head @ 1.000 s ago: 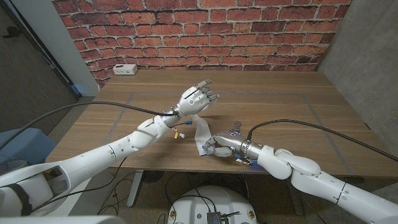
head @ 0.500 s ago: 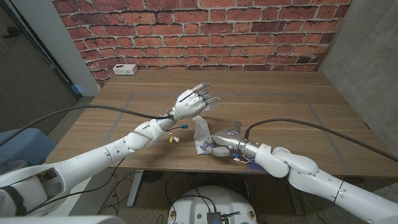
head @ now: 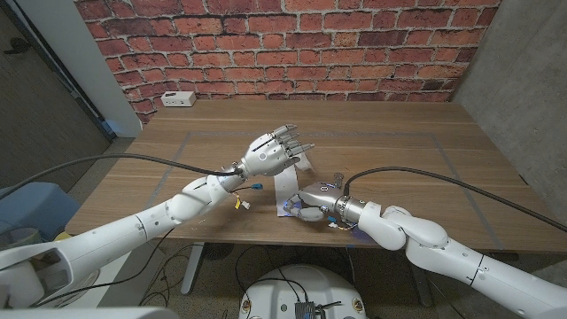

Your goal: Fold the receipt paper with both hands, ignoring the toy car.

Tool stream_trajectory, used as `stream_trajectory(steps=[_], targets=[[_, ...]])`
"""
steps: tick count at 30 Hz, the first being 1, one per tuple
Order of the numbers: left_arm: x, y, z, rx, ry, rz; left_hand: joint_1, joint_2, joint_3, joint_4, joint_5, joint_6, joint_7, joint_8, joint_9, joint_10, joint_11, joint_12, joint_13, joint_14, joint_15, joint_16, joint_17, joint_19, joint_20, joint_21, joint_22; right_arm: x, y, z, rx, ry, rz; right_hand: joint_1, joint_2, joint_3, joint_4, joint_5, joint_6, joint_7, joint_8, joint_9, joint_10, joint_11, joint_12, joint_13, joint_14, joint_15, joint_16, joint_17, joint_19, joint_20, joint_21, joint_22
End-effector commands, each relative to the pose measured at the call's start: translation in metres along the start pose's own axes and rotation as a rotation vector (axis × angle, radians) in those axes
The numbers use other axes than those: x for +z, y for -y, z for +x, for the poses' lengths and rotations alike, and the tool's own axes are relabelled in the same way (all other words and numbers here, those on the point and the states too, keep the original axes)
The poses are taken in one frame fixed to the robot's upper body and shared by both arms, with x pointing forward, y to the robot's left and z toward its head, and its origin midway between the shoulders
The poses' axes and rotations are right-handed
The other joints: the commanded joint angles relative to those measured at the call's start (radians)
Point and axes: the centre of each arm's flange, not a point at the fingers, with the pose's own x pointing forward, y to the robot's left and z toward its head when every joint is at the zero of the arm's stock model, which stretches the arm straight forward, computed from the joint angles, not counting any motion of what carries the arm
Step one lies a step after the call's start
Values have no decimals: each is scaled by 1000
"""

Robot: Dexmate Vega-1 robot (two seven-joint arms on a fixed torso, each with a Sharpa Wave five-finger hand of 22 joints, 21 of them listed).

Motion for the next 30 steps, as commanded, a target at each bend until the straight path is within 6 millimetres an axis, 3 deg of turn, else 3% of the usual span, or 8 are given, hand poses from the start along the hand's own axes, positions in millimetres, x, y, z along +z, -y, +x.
stream_trajectory(steps=[1, 11, 15, 20, 23, 24, 25, 30], targets=[[1, -8, -8, -5, -12, -74, -37, 13, 3, 17, 7, -47, 4, -7, 2, -9, 16, -6, 5, 5, -151, -3, -1, 3, 6, -6, 1, -3, 0, 1, 37, -21, -30, -1, 0, 11, 1, 0, -8, -4, 3, 6, -15, 1, 2, 7, -3, -2, 6, 2, 39, 38, 6, 6], [-8, -7, -9, -76, -143, -81, -91, 32, 7, 39, 4, -89, 8, -1, 3, -48, 37, -23, 8, -14, -136, -12, -4, 25, 2, -1, 1, -4, 2, -1, 19, -25, -31, 8, 0, 22, -9, 2, -39, -14, -1, 6, -49, -7, 0, 7, -3, -6, 9, 0, 40, 39, 5, 6], [-20, -3, -6, -257, -232, -123, -139, 3, -5, 41, 1, -74, 30, 16, 3, -107, 62, -63, -4, -74, -98, -35, -22, 19, 38, -8, 2, -4, 2, -1, 23, -25, -31, 9, -2, 23, -11, 1, -49, -17, -2, 6, -59, -8, 0, 8, -4, -9, 10, 0, 41, 39, 5, 6], [-34, 3, -1, -512, -290, -202, -197, -31, -29, 53, 5, -6, 49, 39, 5, -116, 75, -81, -16, -115, -76, -40, -34, -11, 61, -25, 4, -3, 2, -1, 14, -17, -25, 8, -2, 23, -10, 1, -50, -17, 0, 6, -61, -7, 2, 8, -4, -11, 10, 1, 41, 39, 5, 6], [-42, 13, -3, -611, -353, -246, -223, 26, -9, 71, 12, 32, 63, 47, 6, -114, 100, -90, -24, -130, -56, -37, -38, -35, 69, -36, 7, -2, 5, -3, -5, -6, -22, 24, 0, 32, -26, 3, -51, -16, 3, 7, -62, -5, 5, 8, 1, -11, 13, -1, 48, 40, 7, 6], [-45, 17, -4, -640, -372, -278, -232, 46, 3, 74, 12, 64, 73, 54, 6, -84, 102, -85, -30, -123, -45, -32, -44, -34, 69, -37, 8, -2, 6, -3, -13, -2, -22, 31, 0, 35, -33, 4, -52, -16, 4, 7, -63, -5, 6, 8, 7, -11, 17, -1, 52, 40, 8, 6], [-48, 20, -6, -663, -395, -309, -240, 59, 12, 74, 12, 91, 83, 59, 6, -59, 122, -80, -37, -102, -40, -23, -50, -26, 71, -35, 9, -1, 8, -4, -22, 2, -23, 44, 0, 40, -47, 5, -56, -17, 4, 7, -64, -7, 7, 7, 11, -12, 20, 0, 58, 41, 11, 6], [-59, 35, -9, -779, -475, -400, -289, 95, 39, 101, 10, 75, 129, 35, 6, -43, 170, -94, -59, -51, 0, -11, -60, 13, 89, -17, 14, -1, 11, -6, -43, 18, -13, 52, 0, 41, -56, 4, -62, -17, 4, 7, -67, -3, 8, 7, 26, -21, 29, 3, 68, 42, 14, 6]])
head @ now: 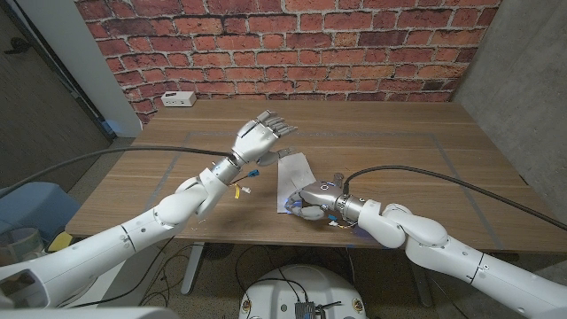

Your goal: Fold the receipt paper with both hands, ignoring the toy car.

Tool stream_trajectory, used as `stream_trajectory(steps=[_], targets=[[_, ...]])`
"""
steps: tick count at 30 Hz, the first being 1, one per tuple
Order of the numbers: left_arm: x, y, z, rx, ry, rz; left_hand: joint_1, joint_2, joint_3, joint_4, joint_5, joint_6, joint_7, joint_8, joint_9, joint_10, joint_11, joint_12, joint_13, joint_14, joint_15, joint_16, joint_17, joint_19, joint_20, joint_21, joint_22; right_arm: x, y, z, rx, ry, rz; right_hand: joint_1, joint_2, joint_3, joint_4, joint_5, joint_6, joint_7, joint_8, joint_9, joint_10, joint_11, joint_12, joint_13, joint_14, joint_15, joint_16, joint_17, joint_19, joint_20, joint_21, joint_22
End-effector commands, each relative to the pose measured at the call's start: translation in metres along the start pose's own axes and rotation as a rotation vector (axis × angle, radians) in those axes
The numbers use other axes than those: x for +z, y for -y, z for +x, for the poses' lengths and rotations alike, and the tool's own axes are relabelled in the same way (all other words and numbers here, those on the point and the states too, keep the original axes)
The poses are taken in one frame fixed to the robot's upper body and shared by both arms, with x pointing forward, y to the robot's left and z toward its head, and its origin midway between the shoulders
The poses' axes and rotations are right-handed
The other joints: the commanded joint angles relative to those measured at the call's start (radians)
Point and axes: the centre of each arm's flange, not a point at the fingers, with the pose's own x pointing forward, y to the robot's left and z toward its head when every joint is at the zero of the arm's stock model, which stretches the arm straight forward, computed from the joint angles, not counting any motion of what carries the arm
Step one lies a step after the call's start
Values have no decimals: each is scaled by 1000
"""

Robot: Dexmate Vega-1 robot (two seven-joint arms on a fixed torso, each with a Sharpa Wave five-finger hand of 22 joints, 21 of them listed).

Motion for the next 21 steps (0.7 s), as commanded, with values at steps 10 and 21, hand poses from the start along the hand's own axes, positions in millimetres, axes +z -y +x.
stream_trajectory(steps=[10, 21], targets=[[-34, 60, 22, -685, -168, -368, -239, 12, -22, 112, 3, -87, 25, -39, 4, -110, 29, -74, -48, -124, 34, -37, -2, -114, 65, -40, 7, 4, 17, -9, -116, 76, 21, 46, -2, 13, -44, 4, 4, 6, 9, -2, 15, 10, 9, 5, 60, 2, 32, 15, 90, 43, 27, 18], [-25, 73, 45, -803, -48, -490, -393, 35, 12, 127, 14, -75, 24, -27, 2, -188, -4, -77, -72, -340, 56, -42, -3, -275, 74, -113, 4, 1, 15, -11, -119, 73, 29, 51, -2, 15, -50, 3, 11, 7, 12, -2, 19, 5, 10, 5, 63, 1, 34, 18, 92, 41, 27, 18]])
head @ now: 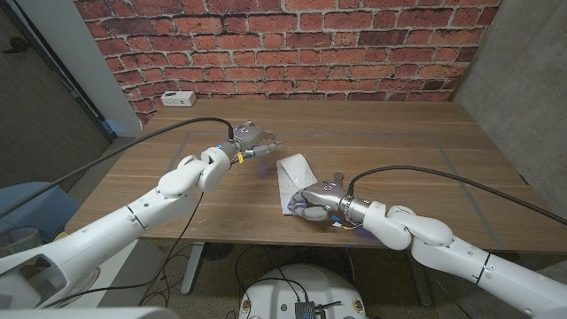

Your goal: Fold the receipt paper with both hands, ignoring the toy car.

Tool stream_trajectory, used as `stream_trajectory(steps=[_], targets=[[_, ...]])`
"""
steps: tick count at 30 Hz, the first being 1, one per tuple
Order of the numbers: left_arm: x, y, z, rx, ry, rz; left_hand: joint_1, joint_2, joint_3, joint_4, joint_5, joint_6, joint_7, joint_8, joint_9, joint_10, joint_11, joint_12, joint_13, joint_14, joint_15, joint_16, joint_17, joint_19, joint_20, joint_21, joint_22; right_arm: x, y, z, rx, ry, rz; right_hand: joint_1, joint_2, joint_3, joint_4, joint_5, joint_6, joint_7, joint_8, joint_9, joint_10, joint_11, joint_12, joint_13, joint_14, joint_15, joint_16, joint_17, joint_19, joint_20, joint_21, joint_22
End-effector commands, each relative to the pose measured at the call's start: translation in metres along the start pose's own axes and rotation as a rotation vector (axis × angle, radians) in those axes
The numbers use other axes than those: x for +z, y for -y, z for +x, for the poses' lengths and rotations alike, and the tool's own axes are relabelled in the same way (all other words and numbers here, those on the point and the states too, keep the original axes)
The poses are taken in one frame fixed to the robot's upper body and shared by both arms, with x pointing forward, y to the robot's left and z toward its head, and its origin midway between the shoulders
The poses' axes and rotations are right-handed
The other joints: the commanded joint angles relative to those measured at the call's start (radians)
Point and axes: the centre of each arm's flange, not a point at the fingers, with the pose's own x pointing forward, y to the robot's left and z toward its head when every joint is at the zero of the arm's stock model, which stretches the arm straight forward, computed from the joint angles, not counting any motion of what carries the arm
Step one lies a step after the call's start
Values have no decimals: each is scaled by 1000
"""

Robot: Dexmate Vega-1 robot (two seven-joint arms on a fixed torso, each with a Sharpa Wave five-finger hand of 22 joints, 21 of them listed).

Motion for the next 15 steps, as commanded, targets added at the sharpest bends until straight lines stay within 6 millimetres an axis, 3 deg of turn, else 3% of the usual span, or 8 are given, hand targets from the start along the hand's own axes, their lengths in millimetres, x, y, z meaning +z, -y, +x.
stream_trajectory(steps=[1, 3, 8, 13, 15], targets=[[10, 6, 26, -225, 123, -119, -24, 33, 19, -1, 8, 19, -6, 7, 2, -4, -11, 8, -1, -30, -13, 4, 0, -15, 2, -6, 2, -2, 4, -3, -29, 11, 7, 13, 0, 5, -8, 3, 8, 4, 4, -1, 9, 2, 5, 2, 4, 0, -1, 5, 60, 53, -2, 2], [12, 7, 29, -240, 157, -135, -46, 34, 41, -3, 11, 8, -27, 1, 0, -44, -24, 0, -5, -70, -18, 3, -2, -47, 5, -22, 1, -2, 5, -3, -30, 9, 4, 16, -1, 5, -11, 2, 8, 4, 4, -1, 10, 3, 5, 2, 4, 0, -1, 5, 60, 52, -3, 2], [18, 7, 35, -274, 246, -188, -82, 38, 93, -4, 15, -23, -36, -8, -2, -136, -47, -11, -16, -169, -17, -1, -4, -98, -4, -47, 1, -5, 5, -3, -25, 5, 2, 17, -2, 5, -13, 2, 10, 4, 5, -1, 12, 7, 5, 2, 4, -2, -1, 6, 59, 52, -3, 2], [24, 3, 35, -271, 315, -227, -103, 43, 136, 1, 21, 26, -17, 11, -2, -88, -50, 15, -22, -159, -20, 16, -5, -107, -7, -52, 2, -7, 6, -3, -29, 5, 14, 17, -2, 5, -13, 1, 12, 3, 5, -1, 12, 4, 5, 2, 4, -2, -1, 7, 59, 51, -3, 2], [25, 1, 34, -275, 339, -249, -117, 44, 166, 3, 24, 56, -16, 18, -2, -23, -53, 38, -23, -143, -23, 25, -6, -106, -6, -53, 3, -9, 6, -3, -30, 2, 19, 16, -2, 4, -12, 0, 11, 3, 5, -1, 12, 6, 5, 2, 3, -2, -1, 7, 59, 50, -4, 2]])
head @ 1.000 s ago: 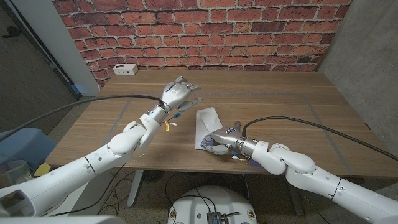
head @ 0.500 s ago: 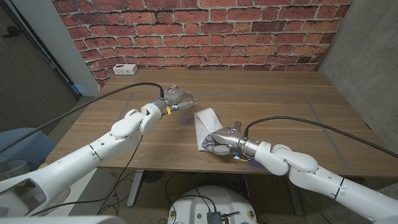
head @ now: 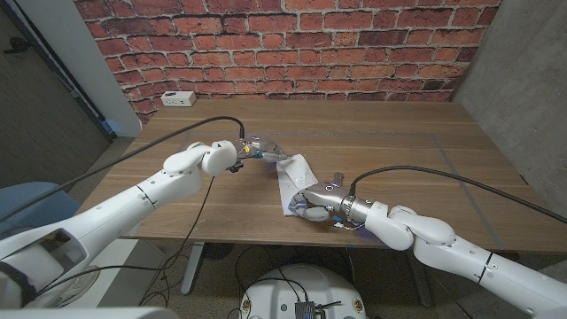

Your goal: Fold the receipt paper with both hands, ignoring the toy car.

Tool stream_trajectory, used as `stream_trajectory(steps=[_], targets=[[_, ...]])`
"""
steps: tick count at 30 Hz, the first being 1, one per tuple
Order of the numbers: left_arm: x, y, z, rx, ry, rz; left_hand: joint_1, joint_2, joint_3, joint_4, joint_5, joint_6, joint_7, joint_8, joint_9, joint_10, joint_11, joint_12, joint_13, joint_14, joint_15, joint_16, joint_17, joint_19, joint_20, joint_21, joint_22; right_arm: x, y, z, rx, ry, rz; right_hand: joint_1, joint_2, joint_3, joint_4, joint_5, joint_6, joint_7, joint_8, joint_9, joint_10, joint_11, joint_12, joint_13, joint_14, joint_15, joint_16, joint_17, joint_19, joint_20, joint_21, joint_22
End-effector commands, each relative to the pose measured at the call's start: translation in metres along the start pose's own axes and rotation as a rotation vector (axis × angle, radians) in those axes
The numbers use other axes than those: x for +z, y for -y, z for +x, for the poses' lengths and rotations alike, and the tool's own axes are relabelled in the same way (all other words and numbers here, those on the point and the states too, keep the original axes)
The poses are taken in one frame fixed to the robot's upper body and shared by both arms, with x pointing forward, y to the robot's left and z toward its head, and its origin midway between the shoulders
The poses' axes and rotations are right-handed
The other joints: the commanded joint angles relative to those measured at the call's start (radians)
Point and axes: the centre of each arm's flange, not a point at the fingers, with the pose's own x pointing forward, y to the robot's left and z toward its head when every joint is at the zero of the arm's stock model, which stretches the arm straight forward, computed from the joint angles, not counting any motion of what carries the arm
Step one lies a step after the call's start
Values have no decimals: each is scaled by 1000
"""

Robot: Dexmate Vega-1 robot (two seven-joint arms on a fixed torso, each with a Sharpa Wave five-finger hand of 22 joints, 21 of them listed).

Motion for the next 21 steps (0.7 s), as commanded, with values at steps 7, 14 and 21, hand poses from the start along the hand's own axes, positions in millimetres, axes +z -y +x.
stream_trajectory(steps=[7, 14, 21], targets=[[16, -14, 0, -36, 209, -113, -77, 71, 143, 5, 14, 51, 49, 4, 2, 294, 52, 80, -3, 125, -33, 50, -4, -2, -7, -5, 4, -9, 1, 0, -2, -17, 18, 5, -3, 4, -5, -1, 4, -1, 4, 4, 5, -3, 4, 2, 4, -1, -1, 3, 58, 48, -3, 2], [21, -18, -17, 135, 204, -33, -105, 57, 222, -2, 0, -47, 6, -15, 3, 147, 76, 15, 13, 140, -6, 19, 0, 11, 17, -3, 4, -12, 0, 1, 6, -24, 27, 3, -5, 4, -5, -2, 3, -3, 3, 4, 3, -2, 3, 2, 2, 0, -3, 3, 58, 49, -4, 2], [19, -19, -23, 157, 207, -32, -121, 49, 255, -1, -10, -19, 14, 9, 3, 296, 79, 80, 26, 194, -19, 40, 4, 11, 17, -4, 7, -15, 11, 1, -21, -43, 38, -1, -51, -15, -22, -7, -7, -4, 0, 4, -3, -1, 1, 2, 3, 2, -8, -2, 60, 59, -4, 2]])
